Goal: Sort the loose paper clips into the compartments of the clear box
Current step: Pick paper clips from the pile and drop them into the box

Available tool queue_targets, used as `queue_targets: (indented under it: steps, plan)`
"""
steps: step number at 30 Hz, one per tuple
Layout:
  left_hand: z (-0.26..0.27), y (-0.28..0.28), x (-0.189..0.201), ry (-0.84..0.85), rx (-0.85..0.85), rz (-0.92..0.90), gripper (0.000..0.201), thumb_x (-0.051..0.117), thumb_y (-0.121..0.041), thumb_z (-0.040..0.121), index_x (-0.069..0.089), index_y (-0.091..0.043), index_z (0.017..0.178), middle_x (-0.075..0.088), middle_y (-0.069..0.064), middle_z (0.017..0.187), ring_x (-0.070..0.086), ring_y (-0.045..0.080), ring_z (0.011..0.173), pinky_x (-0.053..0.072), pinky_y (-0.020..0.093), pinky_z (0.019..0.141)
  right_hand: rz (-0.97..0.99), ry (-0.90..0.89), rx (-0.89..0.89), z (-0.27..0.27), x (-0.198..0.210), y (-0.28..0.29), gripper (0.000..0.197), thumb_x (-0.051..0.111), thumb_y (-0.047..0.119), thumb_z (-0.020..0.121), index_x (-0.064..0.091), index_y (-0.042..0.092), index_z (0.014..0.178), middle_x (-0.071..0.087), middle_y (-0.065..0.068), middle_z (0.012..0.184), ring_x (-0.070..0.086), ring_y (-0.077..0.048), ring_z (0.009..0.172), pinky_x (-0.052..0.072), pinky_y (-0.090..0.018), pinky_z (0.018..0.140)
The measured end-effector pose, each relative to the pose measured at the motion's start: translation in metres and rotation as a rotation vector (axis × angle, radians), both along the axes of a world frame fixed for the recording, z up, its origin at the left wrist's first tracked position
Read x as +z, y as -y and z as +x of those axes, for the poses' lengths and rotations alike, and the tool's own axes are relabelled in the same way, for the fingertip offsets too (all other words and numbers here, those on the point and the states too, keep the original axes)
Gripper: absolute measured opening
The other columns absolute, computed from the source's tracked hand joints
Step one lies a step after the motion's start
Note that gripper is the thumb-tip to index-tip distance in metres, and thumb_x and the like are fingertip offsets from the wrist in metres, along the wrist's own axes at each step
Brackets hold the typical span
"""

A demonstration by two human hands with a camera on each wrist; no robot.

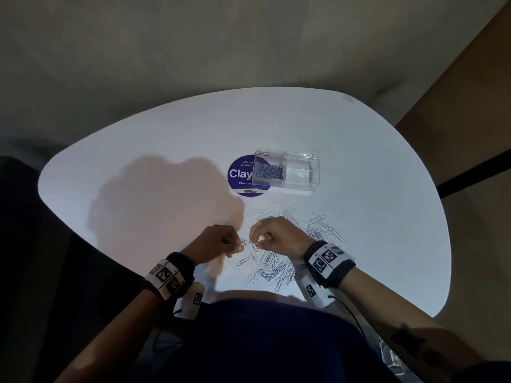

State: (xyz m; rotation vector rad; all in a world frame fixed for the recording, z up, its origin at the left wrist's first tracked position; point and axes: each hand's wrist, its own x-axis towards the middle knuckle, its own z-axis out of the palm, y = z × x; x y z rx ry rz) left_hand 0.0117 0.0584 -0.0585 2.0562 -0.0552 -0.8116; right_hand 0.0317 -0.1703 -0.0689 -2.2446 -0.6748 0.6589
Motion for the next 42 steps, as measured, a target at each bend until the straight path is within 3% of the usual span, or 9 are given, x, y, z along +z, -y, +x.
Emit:
queue_targets:
  steps: [3, 6, 11, 17, 22, 29, 35, 39, 42]
  plan:
    - [0.0, 0.0, -0.002, 0.058, -0.084, 0.107, 0.019, 0.079, -0.029, 0.077, 0.068, -0.014, 0.079, 0.068, 0.0, 0.064, 0.057, 0.003, 0.056, 0.045, 0.017, 0.063, -0.14, 0.066, 0.087, -0.004, 0.003, -0.005, 0.022, 0.076, 0.019, 0.086, 0.074, 0.027, 0.106, 0.07, 0.009, 0.105, 0.057, -0.021, 0.125, 0.045, -0.043, 0.103]
    - [0.0, -0.003, -0.004, 0.074, -0.09, 0.12, 0.016, 0.073, -0.03, 0.084, 0.07, -0.015, 0.081, 0.069, 0.001, 0.069, 0.056, 0.002, 0.055, 0.048, 0.019, 0.064, -0.218, 0.105, 0.155, -0.004, 0.004, -0.004, 0.027, 0.074, 0.023, 0.088, 0.072, 0.027, 0.115, 0.065, -0.004, 0.132, 0.046, -0.022, 0.138, 0.043, -0.044, 0.106]
    - [0.003, -0.011, 0.0, 0.112, -0.089, 0.128, 0.014, 0.063, -0.02, 0.093, 0.069, -0.014, 0.082, 0.064, -0.002, 0.063, 0.054, 0.002, 0.052, 0.046, 0.02, 0.066, -0.247, 0.207, 0.178, -0.002, 0.002, 0.0, 0.006, 0.071, 0.026, 0.089, 0.067, 0.021, 0.087, 0.066, -0.001, 0.113, 0.06, -0.021, 0.114, 0.052, -0.041, 0.09]
    - [0.0, -0.014, -0.001, 0.194, -0.022, 0.108, 0.007, 0.069, -0.016, 0.087, 0.068, -0.019, 0.093, 0.069, -0.003, 0.069, 0.056, -0.001, 0.056, 0.044, 0.012, 0.061, -0.249, 0.194, 0.137, -0.003, -0.006, 0.004, 0.029, 0.065, 0.025, 0.093, 0.044, 0.025, 0.074, 0.062, 0.002, 0.099, 0.06, -0.025, 0.118, 0.052, -0.039, 0.083]
    - [-0.001, -0.013, -0.002, 0.413, -0.226, 0.306, 0.02, 0.076, -0.023, 0.079, 0.07, -0.03, 0.096, 0.06, -0.017, 0.084, 0.056, 0.003, 0.074, 0.047, 0.022, 0.072, -0.273, 0.231, 0.17, -0.003, -0.005, 0.001, 0.022, 0.058, 0.024, 0.098, 0.046, 0.019, 0.08, 0.046, 0.005, 0.089, 0.046, -0.013, 0.081, 0.045, -0.033, 0.071]
    - [-0.004, -0.016, -0.001, 0.654, -0.418, 0.417, 0.009, 0.069, -0.03, 0.084, 0.063, -0.023, 0.083, 0.054, -0.008, 0.089, 0.052, 0.012, 0.087, 0.043, 0.029, 0.061, -0.361, 0.312, 0.238, -0.008, -0.004, -0.002, 0.026, 0.042, 0.023, 0.105, 0.052, 0.001, 0.114, 0.054, -0.014, 0.112, 0.054, -0.027, 0.099, 0.047, -0.038, 0.075]
    - [-0.01, -0.012, -0.008, 0.824, -0.479, 0.503, 0.023, 0.074, -0.028, 0.081, 0.057, -0.014, 0.086, 0.053, 0.0, 0.084, 0.052, 0.018, 0.077, 0.042, 0.028, 0.047, -0.355, 0.307, 0.169, -0.004, -0.004, -0.01, 0.017, 0.036, 0.012, 0.103, 0.05, 0.003, 0.108, 0.049, -0.009, 0.102, 0.041, -0.02, 0.087, 0.042, -0.035, 0.07]
    - [-0.014, -0.016, -0.01, 0.82, -0.413, 0.497, 0.019, 0.066, -0.028, 0.088, 0.053, -0.014, 0.084, 0.05, 0.001, 0.087, 0.048, 0.018, 0.079, 0.044, 0.03, 0.048, -0.089, 0.058, -0.024, 0.001, -0.009, -0.009, 0.011, 0.042, 0.015, 0.098, 0.042, 0.017, 0.087, 0.053, 0.003, 0.082, 0.048, -0.013, 0.072, 0.041, -0.03, 0.066]
    - [-0.017, -0.021, -0.01, 0.706, -0.28, 0.446, 0.016, 0.055, -0.029, 0.092, 0.05, -0.017, 0.084, 0.047, -0.003, 0.088, 0.046, 0.016, 0.083, 0.045, 0.033, 0.051, 0.142, -0.188, -0.231, 0.004, -0.004, -0.006, 0.005, 0.054, 0.012, 0.097, 0.057, 0.013, 0.101, 0.066, -0.008, 0.093, 0.063, -0.013, 0.081, 0.049, -0.027, 0.071]
